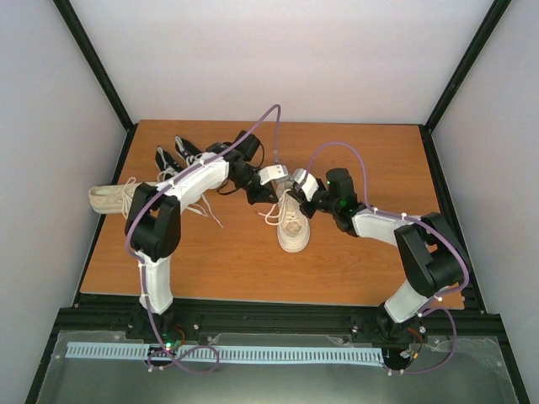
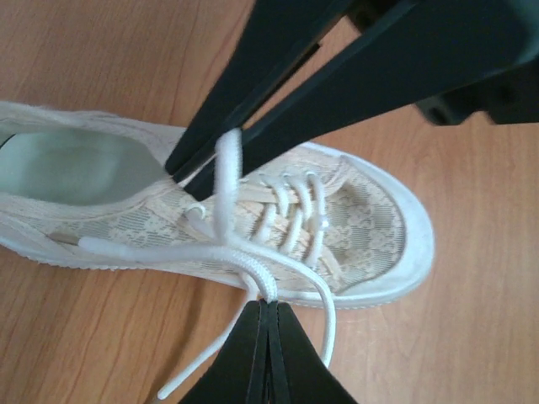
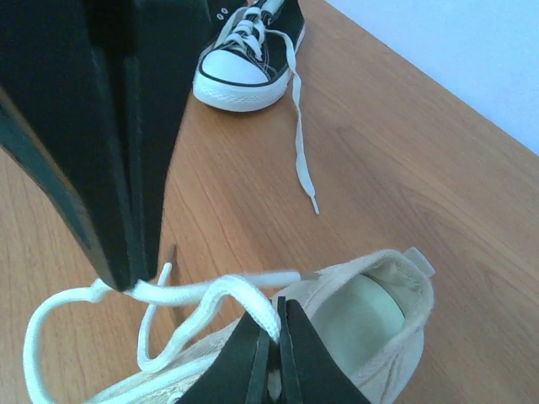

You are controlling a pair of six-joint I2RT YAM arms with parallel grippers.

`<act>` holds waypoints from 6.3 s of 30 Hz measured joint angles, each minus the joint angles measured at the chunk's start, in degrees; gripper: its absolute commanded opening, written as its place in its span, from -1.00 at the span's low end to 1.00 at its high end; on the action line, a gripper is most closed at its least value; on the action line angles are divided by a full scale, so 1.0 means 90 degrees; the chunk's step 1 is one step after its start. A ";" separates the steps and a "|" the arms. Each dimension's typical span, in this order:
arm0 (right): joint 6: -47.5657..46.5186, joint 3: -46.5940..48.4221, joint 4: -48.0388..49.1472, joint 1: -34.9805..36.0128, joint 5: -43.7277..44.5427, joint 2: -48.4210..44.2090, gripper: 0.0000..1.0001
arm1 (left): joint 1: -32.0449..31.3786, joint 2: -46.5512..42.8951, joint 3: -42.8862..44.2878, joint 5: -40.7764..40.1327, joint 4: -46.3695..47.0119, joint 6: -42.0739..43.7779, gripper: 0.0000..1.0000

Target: Tie the shoes

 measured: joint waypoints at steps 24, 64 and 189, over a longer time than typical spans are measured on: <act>-0.0420 0.0216 -0.0274 -0.0153 0.0141 0.0005 -0.16 | 0.0061 0.1010 0.0874 -0.0347 -0.0112 0.0063 -0.98; -0.5173 -0.0804 0.1273 0.0760 0.1270 0.0049 -0.54 | 0.0063 0.1010 0.0755 -0.0100 -0.0488 0.0396 -0.98; 0.3402 -0.0862 -0.3082 -0.4299 -0.0177 -0.0828 -0.94 | 0.1416 -0.0685 -0.2344 -0.6441 0.2837 -0.1137 -0.99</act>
